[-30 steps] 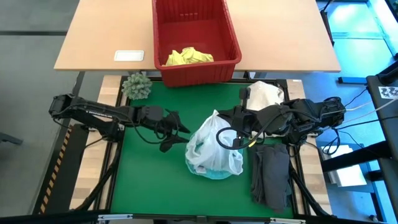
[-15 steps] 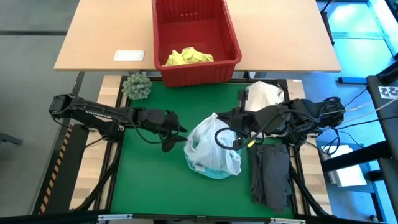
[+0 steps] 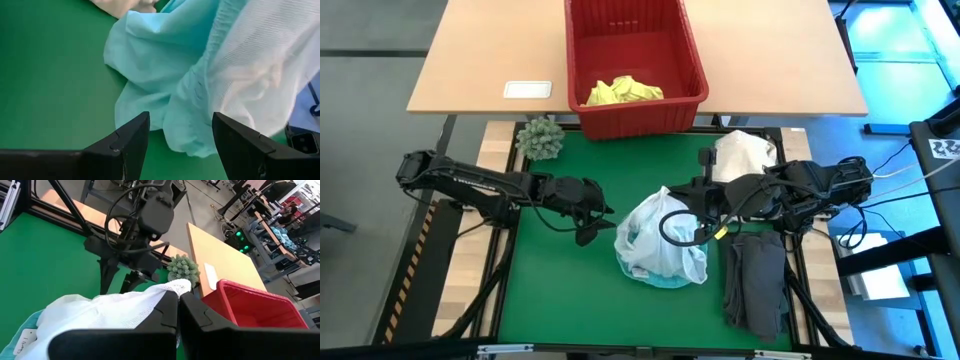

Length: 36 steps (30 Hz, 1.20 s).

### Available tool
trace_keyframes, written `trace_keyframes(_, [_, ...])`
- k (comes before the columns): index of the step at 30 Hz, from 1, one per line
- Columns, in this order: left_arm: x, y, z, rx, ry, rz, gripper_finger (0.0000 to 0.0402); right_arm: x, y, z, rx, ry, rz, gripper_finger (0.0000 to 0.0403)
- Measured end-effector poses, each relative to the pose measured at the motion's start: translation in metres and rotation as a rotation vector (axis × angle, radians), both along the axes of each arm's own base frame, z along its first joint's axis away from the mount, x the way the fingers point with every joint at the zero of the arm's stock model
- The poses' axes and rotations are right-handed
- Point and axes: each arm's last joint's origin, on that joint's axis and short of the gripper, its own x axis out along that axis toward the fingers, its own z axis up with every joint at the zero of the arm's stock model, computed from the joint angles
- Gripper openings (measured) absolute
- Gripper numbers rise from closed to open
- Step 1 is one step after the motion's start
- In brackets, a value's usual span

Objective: Fold Laundry from Bin
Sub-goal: Fold the blue short

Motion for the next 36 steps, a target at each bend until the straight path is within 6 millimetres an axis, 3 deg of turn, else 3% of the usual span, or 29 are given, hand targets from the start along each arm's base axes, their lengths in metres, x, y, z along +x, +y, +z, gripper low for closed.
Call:
trace_keyframes(15, [0.036, -0.006, -0.029, -0.051, -0.019, -0.094, 0.0208, 0.0, 0.0, 0.0, 0.0, -0.001, -0.001, 0.0])
trace_keyframes(25, [0.041, -0.004, -0.024, -0.015, -0.096, -0.085, 0.0202, 0.0, 0.0, 0.0, 0.0, -0.002, -0.001, 0.0])
trace_keyframes(30, [0.042, 0.004, -0.026, 0.085, -0.084, 0.003, 0.0146, 0.0, 0.0, 0.001, 0.003, -0.006, 0.001, 0.0])
trace_keyframes(36, [0.043, 0.014, -0.023, 0.156, -0.116, 0.015, 0.0015, 0.0, 0.002, 0.0, 0.049, 0.006, 0.071, 0.0])
